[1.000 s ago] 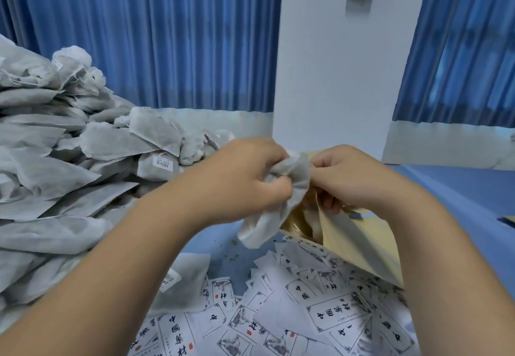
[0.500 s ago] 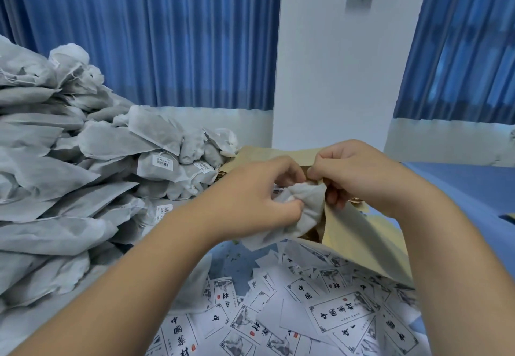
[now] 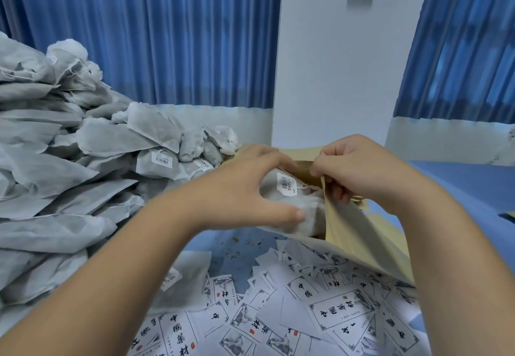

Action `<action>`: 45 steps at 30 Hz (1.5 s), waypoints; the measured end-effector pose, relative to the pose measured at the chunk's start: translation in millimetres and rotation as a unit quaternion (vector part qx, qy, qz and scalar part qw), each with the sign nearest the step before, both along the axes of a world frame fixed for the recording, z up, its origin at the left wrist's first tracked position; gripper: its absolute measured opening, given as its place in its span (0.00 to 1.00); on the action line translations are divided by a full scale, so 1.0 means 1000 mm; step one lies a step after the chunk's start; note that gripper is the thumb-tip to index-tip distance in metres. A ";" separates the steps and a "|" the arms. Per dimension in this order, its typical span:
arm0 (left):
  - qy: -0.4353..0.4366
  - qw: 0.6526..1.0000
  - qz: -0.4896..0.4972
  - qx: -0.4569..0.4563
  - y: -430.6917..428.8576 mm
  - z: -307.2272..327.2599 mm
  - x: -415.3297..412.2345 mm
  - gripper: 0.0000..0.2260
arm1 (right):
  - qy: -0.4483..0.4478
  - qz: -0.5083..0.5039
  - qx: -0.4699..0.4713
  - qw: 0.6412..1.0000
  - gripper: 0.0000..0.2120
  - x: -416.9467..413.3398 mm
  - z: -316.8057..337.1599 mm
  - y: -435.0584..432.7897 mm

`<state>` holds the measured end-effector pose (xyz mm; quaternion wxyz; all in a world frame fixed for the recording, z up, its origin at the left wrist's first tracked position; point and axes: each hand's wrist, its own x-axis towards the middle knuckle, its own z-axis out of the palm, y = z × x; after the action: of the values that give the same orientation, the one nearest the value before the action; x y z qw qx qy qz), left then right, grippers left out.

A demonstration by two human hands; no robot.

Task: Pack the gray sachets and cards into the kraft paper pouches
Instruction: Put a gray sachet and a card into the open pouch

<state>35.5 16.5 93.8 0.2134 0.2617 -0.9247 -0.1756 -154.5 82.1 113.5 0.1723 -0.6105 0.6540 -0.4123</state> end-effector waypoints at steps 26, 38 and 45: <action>0.157 0.976 -0.032 0.150 0.006 -0.022 -0.025 0.15 | 0.049 0.011 0.008 0.999 0.13 0.022 0.003 0.000; -0.160 0.980 0.117 0.037 -0.023 -0.056 0.075 0.08 | 0.084 0.003 0.064 0.994 0.13 0.022 0.002 0.003; -0.275 0.934 0.181 0.140 -0.025 -0.067 0.095 0.25 | 0.081 0.012 0.073 0.994 0.18 0.021 0.003 0.005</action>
<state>130.2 -8.3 26.4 -0.0594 0.4899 -0.8503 -0.1829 -133.5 86.9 116.0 0.1679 -0.6354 0.6866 -0.3110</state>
